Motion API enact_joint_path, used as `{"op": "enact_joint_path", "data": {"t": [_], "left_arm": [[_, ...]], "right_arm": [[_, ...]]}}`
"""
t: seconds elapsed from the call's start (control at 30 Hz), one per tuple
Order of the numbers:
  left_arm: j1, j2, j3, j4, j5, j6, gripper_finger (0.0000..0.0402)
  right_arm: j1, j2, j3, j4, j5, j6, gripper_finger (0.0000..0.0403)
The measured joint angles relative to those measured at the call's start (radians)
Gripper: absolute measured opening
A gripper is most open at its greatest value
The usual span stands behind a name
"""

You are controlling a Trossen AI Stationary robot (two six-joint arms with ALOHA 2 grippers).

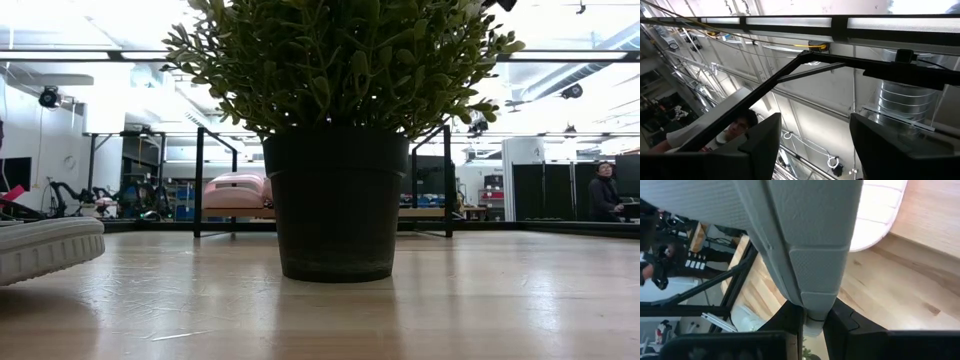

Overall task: Pick and place slides into the shelf
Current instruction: Put the top gray slide on the shelf

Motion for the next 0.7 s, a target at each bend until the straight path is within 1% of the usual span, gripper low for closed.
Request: {"op": "enact_joint_path", "data": {"t": [0.17, 0.3, 0.4, 0.53, 0.7], "left_arm": [[0.001, -0.008, 0.0, -0.005, 0.044, 0.0, 0.022], [0.001, -0.008, -0.002, -0.037, 0.13, 0.0, 0.022], [0.001, -0.011, -0.007, -0.127, 0.179, 0.013, 0.022], [0.001, -0.011, -0.015, -0.245, 0.224, 0.048, 0.022], [0.0, -0.013, -0.018, -0.306, 0.226, 0.044, 0.022]], "right_arm": [[0.0, 0.025, 0.034, 0.007, -0.029, -0.029, 0.0037], [0.0, 0.035, 0.086, 0.012, -0.061, -0.071, 0.0037], [-0.004, 0.034, 0.127, 0.014, -0.082, -0.091, 0.0037], [-0.006, 0.032, 0.175, 0.011, -0.084, -0.108, 0.0037], [-0.009, 0.031, 0.222, 0.006, -0.083, -0.13, 0.0037]]}}
